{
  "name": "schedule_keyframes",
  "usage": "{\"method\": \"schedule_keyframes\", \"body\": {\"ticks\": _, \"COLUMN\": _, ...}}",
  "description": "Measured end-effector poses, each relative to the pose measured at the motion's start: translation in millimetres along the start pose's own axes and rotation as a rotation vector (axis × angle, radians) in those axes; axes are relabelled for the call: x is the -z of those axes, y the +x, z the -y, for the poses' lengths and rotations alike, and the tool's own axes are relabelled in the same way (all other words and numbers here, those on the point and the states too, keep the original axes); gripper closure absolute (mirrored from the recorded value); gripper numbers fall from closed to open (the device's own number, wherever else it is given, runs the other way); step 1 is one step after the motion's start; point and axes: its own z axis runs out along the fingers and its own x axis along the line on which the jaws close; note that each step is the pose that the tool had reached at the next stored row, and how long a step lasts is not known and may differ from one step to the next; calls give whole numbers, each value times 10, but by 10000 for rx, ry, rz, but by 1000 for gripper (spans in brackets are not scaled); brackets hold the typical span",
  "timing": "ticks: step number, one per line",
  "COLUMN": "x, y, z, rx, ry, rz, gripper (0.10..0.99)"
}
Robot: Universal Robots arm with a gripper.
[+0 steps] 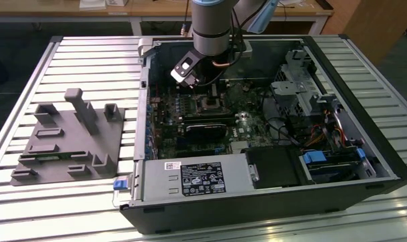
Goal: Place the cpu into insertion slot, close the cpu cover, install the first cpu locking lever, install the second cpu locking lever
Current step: 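Place the cpu into insertion slot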
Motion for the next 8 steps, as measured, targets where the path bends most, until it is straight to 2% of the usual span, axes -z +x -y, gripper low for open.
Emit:
{"method": "schedule_keyframes", "body": {"ticks": 4, "x": 28, "y": 4, "z": -5, "rx": -1, "ry": -10, "rz": -17, "gripper": 980}}
{"method": "schedule_keyframes", "body": {"ticks": 8, "x": 106, "y": 2, "z": -9, "rx": 1, "ry": -2, "rz": -2, "gripper": 980}}
